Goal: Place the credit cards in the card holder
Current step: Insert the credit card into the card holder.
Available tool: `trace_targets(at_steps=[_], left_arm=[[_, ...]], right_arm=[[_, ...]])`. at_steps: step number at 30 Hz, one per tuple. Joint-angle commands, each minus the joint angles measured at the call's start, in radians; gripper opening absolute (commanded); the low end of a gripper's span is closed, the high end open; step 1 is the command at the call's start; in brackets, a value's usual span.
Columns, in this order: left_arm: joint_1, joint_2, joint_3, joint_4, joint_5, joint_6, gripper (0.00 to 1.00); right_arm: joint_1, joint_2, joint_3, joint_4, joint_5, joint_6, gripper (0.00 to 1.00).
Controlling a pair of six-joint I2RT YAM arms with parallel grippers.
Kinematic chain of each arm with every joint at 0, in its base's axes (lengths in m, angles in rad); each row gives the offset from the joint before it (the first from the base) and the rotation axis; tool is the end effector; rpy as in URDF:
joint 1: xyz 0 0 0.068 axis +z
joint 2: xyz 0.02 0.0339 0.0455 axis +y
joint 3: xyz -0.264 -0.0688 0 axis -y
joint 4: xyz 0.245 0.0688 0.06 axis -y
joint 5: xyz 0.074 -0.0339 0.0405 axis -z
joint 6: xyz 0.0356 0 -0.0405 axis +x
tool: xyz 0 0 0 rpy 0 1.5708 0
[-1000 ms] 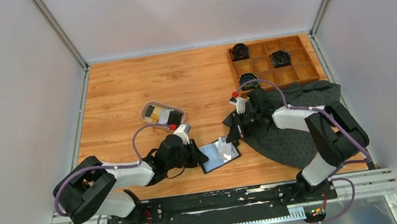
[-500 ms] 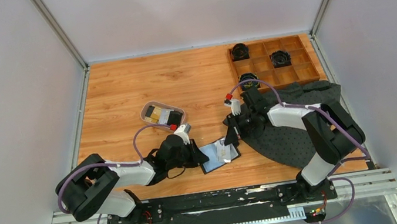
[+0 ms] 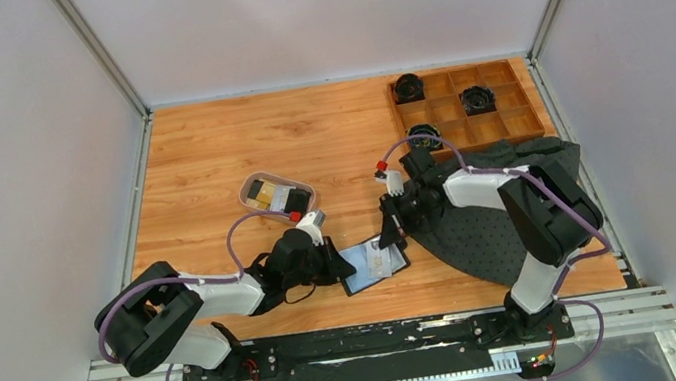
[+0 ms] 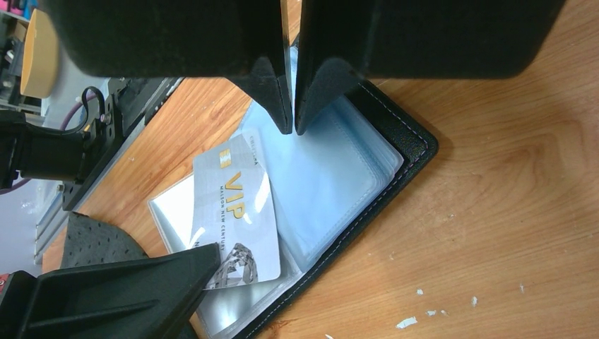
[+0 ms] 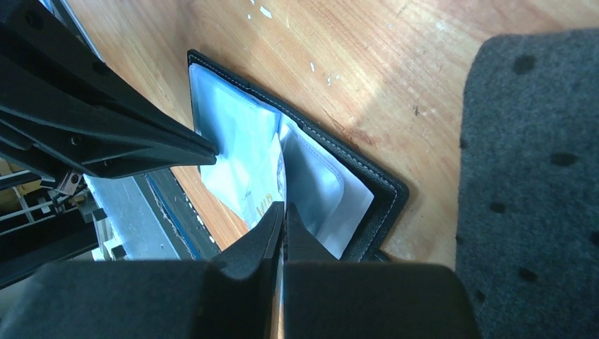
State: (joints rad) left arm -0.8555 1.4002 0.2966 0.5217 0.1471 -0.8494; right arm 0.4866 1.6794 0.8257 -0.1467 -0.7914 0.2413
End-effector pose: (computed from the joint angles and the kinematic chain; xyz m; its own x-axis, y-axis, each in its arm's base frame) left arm 0.1471 -0.1773 0.1219 -0.8591 -0.1437 -0.4912 0.2756 0.6790 -0.6805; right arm 0.2607 0.1666 0.1474 -0.8821 -0.2767 -0.3812 -0.4710 0.5229 0.7104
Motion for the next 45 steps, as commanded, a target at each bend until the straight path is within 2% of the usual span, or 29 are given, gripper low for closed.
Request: trace_targets(at_steps=[1,17,45], left_arm=[[-0.008,0.012,-0.003,-0.012,-0.011,0.009,0.11],[-0.009,0.011,-0.002,-0.012,-0.005,0.013,0.11],[-0.008,0.024,0.007,-0.012,0.003,0.018,0.11]], right_arm=[[0.031,0.044,0.036,-0.074,0.027,-0.019,0.00],[0.066,0.137,0.118,-0.141,-0.003,-0.039,0.00],[0.081,0.226,0.179,-0.143,-0.077,-0.019,0.00]])
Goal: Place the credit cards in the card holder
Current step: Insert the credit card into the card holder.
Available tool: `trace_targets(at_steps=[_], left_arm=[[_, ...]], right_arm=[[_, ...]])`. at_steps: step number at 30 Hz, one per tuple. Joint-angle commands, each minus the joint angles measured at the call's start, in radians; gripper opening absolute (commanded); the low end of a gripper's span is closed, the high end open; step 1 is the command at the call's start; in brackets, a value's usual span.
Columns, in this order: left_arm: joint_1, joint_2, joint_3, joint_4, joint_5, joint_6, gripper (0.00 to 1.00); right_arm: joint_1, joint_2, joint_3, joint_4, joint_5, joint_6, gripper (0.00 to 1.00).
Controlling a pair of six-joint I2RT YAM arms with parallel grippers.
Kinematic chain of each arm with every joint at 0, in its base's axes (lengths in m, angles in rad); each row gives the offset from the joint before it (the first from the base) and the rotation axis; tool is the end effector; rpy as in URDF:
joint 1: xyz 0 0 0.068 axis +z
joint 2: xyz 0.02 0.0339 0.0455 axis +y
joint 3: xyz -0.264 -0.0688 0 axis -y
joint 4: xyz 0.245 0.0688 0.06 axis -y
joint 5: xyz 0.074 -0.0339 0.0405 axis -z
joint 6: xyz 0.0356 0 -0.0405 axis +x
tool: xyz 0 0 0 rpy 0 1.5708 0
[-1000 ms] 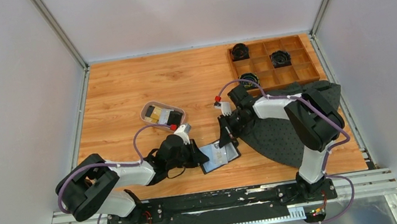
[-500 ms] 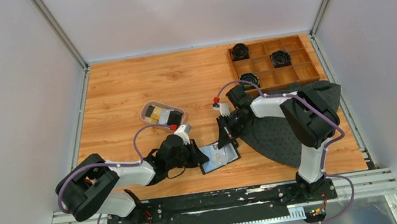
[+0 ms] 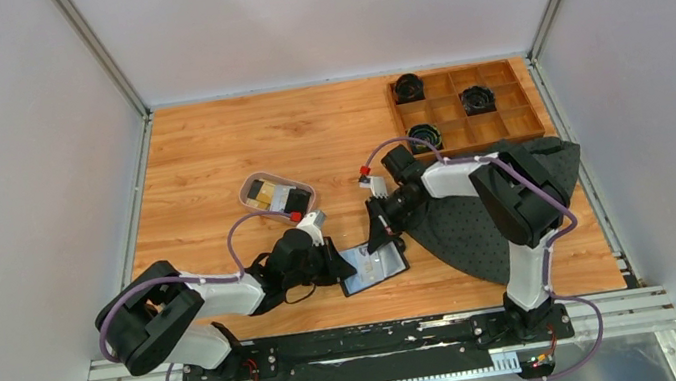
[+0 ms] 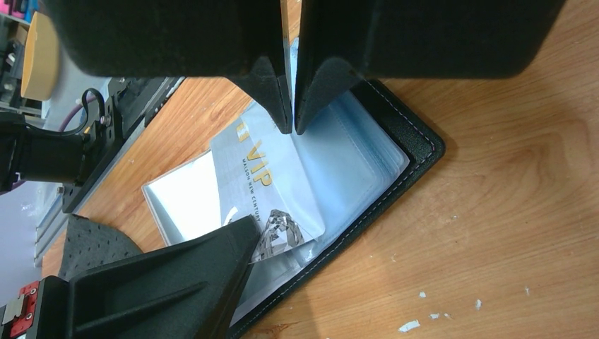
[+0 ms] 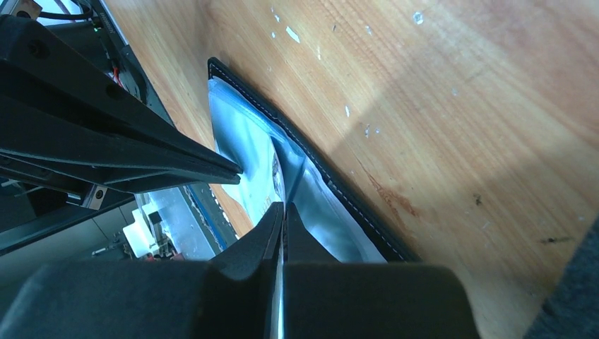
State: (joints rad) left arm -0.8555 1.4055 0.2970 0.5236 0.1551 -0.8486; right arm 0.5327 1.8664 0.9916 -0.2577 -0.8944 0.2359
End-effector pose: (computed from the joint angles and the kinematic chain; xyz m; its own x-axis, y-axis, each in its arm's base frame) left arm 0.1471 -0.1777 0.1211 -0.8624 -0.1377 -0.4871 0.2772 0.6768 -0.6820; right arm 0.2796 0.1970 0.1293 -0.8993 -0.3604 -0.2476 -0.4040 0.4684 0.7858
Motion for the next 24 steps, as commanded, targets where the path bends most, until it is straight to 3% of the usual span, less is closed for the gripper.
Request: trace_targets(at_steps=[1,5,13,24], left_arm=[[-0.008,0.018,0.007,-0.014,-0.005,0.017,0.11],[-0.008,0.014,0.008,-0.014,-0.003,0.016,0.12],[-0.009,-0.023,0.006,-0.016,0.006,0.013,0.18],[-0.008,-0.131,-0.019,-0.028,0.004,-0.007,0.27]], right_arm=[[0.039,0.043,0.016,-0.031,0.021,-0.014,0.00],[0.043,0.057,0.031,-0.036,0.013,-0.019,0.00],[0.046,0.050,0.054,-0.066,0.019,-0.051,0.31],[0.069,0.000,0.092,-0.127,0.085,-0.136,0.44]])
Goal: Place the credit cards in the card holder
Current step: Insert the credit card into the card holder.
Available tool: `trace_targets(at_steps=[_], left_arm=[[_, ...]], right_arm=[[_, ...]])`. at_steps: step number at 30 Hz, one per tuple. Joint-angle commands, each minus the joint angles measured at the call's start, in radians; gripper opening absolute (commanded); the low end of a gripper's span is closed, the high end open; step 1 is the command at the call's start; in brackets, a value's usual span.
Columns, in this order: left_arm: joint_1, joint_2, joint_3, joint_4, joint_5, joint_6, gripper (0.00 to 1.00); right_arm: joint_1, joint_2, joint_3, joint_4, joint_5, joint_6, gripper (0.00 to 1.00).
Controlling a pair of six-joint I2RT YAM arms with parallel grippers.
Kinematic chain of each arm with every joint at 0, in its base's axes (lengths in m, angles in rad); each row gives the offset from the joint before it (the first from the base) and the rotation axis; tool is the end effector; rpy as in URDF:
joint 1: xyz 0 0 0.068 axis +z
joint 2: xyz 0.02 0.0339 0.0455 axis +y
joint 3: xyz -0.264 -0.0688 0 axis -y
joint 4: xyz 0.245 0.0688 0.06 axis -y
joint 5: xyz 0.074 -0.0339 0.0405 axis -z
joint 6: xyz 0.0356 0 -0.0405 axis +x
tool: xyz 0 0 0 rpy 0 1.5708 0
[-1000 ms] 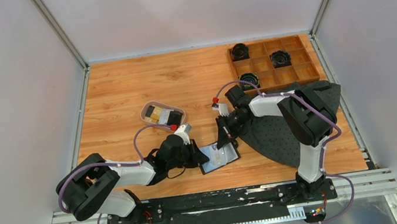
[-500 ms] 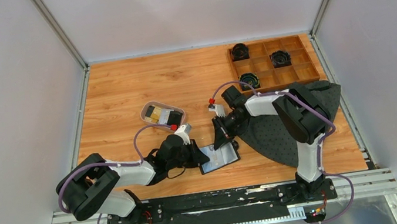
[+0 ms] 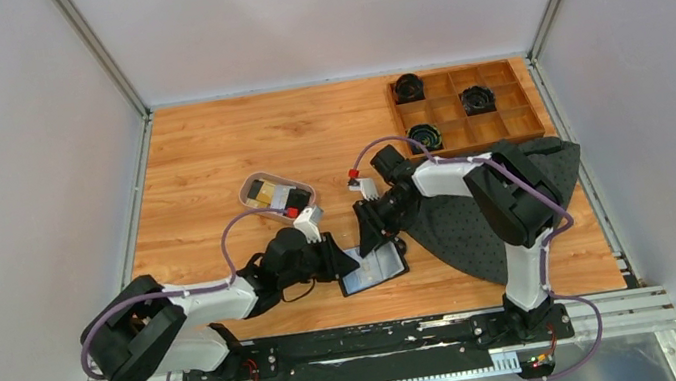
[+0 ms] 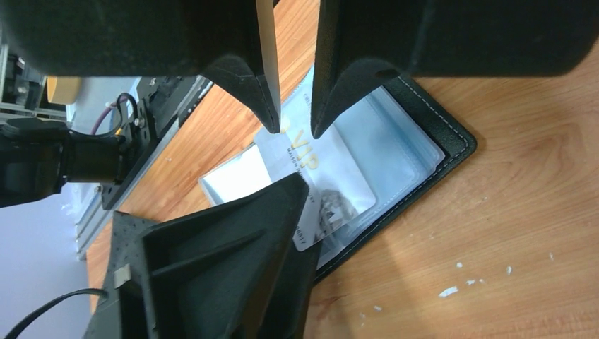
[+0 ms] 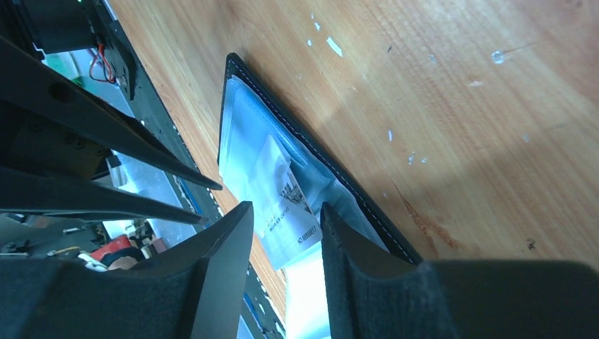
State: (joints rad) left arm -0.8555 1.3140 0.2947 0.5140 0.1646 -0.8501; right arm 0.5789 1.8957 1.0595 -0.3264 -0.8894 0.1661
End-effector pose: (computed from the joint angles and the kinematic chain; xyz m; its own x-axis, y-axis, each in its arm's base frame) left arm 0.1451 -0.1759 0.1388 -0.8397 -0.1636 -0.5178 0.3150 0.6301 -0.7098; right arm 0.2789 0.2153 0.1336 -0.8574 -0.4360 -0.2736 -0.4674 0.4367 0.7687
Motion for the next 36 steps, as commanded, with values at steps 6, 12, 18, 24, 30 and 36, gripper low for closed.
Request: trace_targets(at_steps=[6,12,18,24,30,36], left_arm=[[-0.008,-0.122,-0.024,-0.077,-0.020,0.009,0.33],[-0.008,-0.211,-0.061,-0.090,-0.038,0.019,0.39],[-0.008,-0.266,-0.075,-0.111,-0.055,0.041,0.41],[-0.008,-0.294,-0.085,-0.112,-0.064,0.039,0.42],[-0.008,-0.330,-0.102,-0.112,-0.095,0.044,0.42],[-0.005,-0.328,-0.137,-0.112,-0.163,0.000,0.37]], right_arm=[[0.048,-0.071,0.035,-0.080,0.132,-0.112,0.52],[0.089,-0.106,0.046,-0.098,0.205,-0.162,0.57],[0.098,-0.161,0.047,-0.106,0.274,-0.240,0.60],[0.099,-0.209,0.052,-0.152,0.253,-0.393,0.58],[0.100,-0.193,0.055,-0.249,0.181,-0.574,0.48],[0.100,-0.115,0.080,-0.263,0.234,-0.522,0.13]])
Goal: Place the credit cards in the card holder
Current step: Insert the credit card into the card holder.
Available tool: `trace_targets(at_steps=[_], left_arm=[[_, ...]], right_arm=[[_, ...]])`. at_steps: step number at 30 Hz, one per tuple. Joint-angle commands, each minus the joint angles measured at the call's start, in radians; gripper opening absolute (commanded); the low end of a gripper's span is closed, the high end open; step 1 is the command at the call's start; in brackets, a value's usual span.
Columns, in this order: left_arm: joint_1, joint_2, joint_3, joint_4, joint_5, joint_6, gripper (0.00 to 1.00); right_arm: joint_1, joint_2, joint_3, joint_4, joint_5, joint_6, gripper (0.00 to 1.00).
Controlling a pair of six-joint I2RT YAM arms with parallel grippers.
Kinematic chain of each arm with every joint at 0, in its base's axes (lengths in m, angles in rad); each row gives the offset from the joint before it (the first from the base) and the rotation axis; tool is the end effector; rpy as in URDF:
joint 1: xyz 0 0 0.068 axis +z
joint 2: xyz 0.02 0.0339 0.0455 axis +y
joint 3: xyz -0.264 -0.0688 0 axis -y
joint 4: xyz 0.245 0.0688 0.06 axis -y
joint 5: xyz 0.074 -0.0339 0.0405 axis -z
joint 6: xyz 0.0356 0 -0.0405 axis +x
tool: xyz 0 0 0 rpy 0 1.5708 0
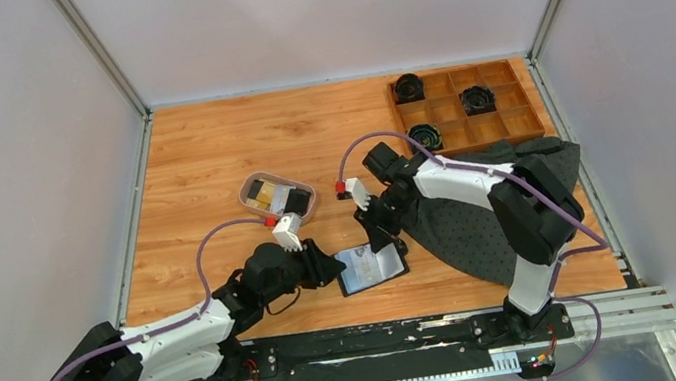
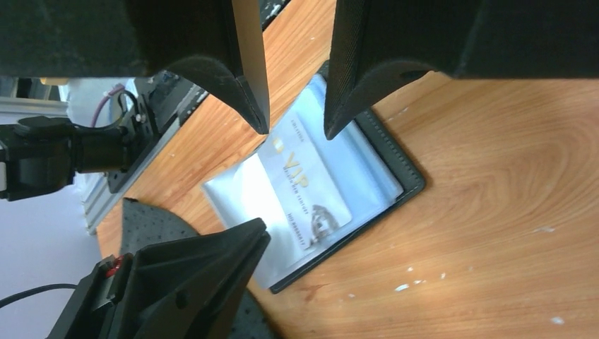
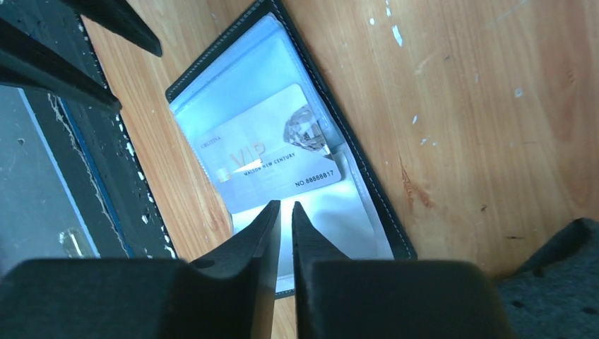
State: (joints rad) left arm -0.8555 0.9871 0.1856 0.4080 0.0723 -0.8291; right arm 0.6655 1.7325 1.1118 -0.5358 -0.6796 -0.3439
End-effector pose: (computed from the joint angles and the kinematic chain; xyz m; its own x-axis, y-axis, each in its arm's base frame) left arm 0.1221 -0.1445 0.1575 -0.7573 -0.2496 -0.6035 0.3528 0.6213 -0.6997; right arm 0.2518 0.2261 0.1873 -0.4489 -0.6857 -0.5729 -0.8823 0.2384 0.4059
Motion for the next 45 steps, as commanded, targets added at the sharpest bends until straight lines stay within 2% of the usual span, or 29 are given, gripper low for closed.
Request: trace_targets(at_steps=[1,6,12,24,35,41,45], left_arm=[[-0.005,0.007,-0.030,-0.006,-0.071,-0.025,0.35],[-0.002,0.070,-0.019,-0.006,-0.071,-0.039,0.30],[-0.002,0.152,-0.002,-0.005,-0.062,-0.043,0.20],[-0.002,0.252,0.029,-0.005,-0.012,-0.044,0.18],[-0.002,0.280,0.043,-0.005,0.002,-0.042,0.18],[-0.002,0.270,0.041,-0.005,-0.006,-0.042,0.18],[-0.002,0.205,0.026,-0.006,-0.011,-0.035,0.20]], right_arm=[[0.013,0.053,0.027,-0.051,0.038,-0.002,0.10],[0.013,0.080,0.019,-0.035,0.077,0.046,0.00],[0.013,0.112,0.016,-0.028,0.075,0.079,0.00],[0.014,0.134,0.018,0.003,-0.009,0.150,0.00],[0.013,0.136,0.013,0.029,-0.100,0.197,0.00],[0.013,0.126,0.018,0.022,-0.132,0.175,0.00],[0.013,0.051,0.044,-0.051,-0.078,0.023,0.05]])
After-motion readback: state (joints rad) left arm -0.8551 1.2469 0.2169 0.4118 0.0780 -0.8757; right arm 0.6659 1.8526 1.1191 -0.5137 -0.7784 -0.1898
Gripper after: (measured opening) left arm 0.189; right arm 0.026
